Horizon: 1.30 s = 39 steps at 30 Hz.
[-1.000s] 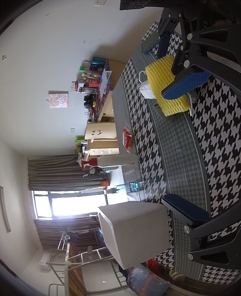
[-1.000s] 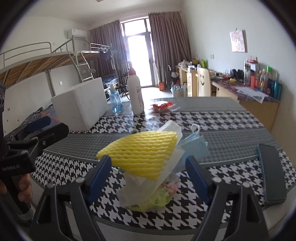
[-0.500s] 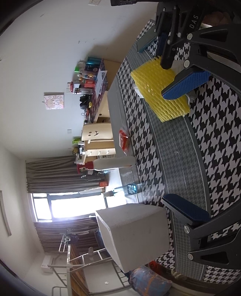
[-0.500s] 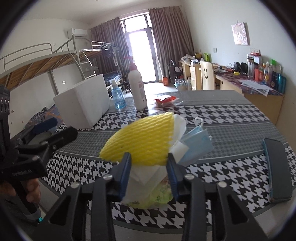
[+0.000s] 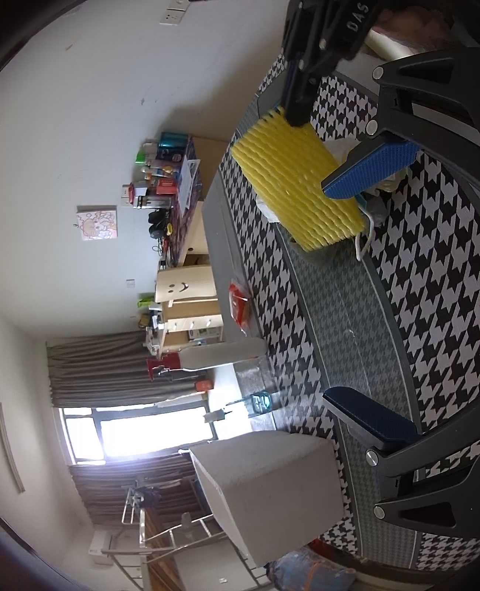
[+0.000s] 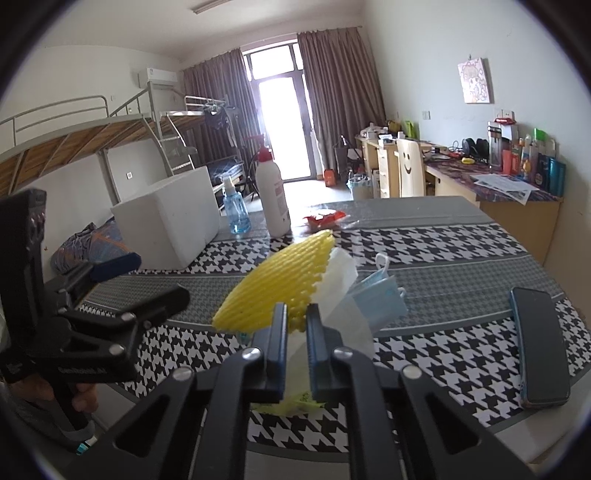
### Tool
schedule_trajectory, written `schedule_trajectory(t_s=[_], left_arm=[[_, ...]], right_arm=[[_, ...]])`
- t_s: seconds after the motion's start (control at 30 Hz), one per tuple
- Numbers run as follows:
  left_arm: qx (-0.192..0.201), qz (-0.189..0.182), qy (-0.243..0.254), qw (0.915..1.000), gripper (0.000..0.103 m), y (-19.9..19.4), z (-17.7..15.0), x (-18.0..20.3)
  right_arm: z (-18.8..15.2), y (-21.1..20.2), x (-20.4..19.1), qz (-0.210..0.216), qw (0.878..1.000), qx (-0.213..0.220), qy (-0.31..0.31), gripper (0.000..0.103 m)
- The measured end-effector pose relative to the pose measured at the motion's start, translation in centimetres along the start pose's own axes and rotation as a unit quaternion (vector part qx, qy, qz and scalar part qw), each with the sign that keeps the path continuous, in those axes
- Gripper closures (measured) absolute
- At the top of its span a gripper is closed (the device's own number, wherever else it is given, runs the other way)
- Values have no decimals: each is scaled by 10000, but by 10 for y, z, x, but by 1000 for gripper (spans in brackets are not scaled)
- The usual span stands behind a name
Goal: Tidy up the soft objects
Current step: 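Grasp the yellow foam net sleeve with the right tool, then grasp the white plastic bag with the left tool while the right tool holds the foam sleeve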
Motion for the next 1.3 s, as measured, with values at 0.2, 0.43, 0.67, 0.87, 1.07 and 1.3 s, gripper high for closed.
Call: schedule_trajectory(t_s=[0.2,0.43,0.67,0.87,1.07,1.3], left_arm=[[-16,-209,-7,9998,1,1,1,10],[7,-480,111,9988,1,3,7,32],[-39,-660,185,9976,2,11,12,52],[-64,-887,332,9955,14,18,18,71],[-134,-1043,412,9936,29,26,21,86],[-382,-1050,438,9928,44,42,18,94]], right_arm=[[12,-17,8,-157,9994,300,69,91],[21,-35,25,-461,9968,602,251,91],[19,-47,40,-674,9946,715,347,91],[15,-53,53,-833,9928,717,486,91],[7,-54,62,-942,9918,666,558,91],[0,-56,68,-985,9910,629,646,91]])
Point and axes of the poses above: each gripper's, at about its wrist camera, not at the fingertips, and y roughly the way its jaws point, x to its right, z to its top, the point moved 7 cm from there along y, roughly the way its jaws point, and after that the axes turned 11 degrees about y, right-handed, at the moved point
